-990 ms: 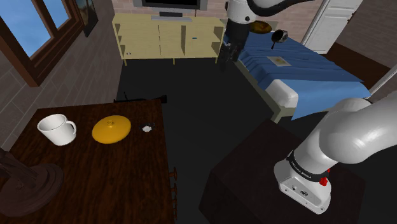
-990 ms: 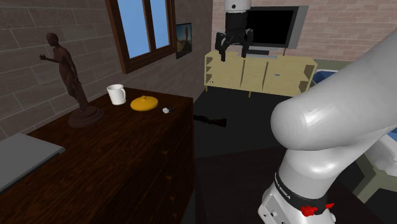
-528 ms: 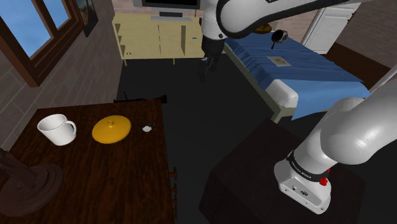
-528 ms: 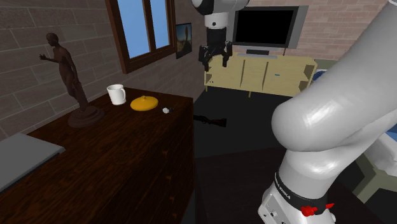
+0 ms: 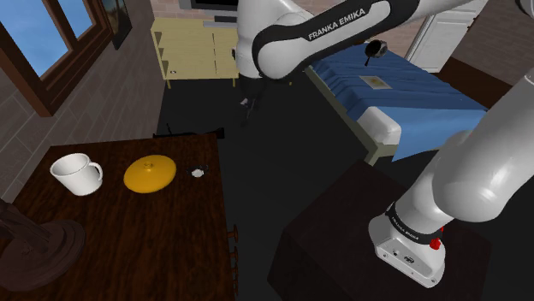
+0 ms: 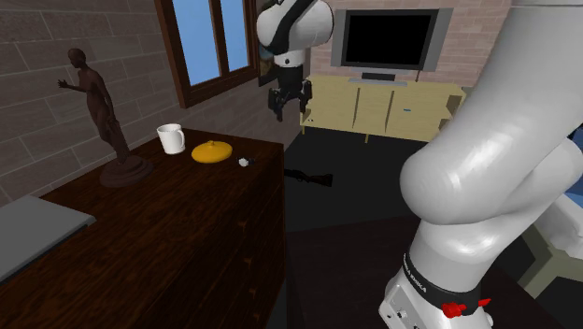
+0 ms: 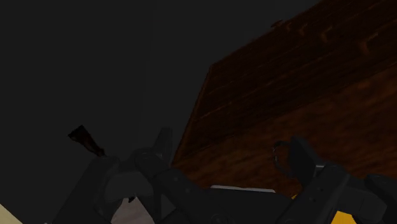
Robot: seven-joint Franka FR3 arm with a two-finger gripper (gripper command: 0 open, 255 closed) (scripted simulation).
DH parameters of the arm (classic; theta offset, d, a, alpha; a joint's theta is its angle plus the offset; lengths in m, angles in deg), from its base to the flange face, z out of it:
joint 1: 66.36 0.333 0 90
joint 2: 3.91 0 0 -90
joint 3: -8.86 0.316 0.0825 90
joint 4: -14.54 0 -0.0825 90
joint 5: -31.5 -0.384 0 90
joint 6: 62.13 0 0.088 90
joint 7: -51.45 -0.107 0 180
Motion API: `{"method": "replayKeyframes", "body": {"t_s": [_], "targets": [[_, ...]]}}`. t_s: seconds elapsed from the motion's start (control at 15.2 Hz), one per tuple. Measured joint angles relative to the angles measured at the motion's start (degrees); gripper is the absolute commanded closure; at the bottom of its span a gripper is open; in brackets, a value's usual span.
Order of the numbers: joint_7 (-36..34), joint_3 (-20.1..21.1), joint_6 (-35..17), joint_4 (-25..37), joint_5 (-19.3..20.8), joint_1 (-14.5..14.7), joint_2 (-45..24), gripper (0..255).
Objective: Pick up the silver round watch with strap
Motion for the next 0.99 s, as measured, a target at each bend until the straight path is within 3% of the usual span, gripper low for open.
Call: {"method": "replayKeyframes", "body": {"t_s": [0.59, 0.99], "targets": [[-1.2, 2.8, -5.2, 11.3, 6.6, 4.3, -16.7, 0], [-1.6, 3.2, -6.3, 22.0, 11.6, 8.9, -28.9, 0]]}}
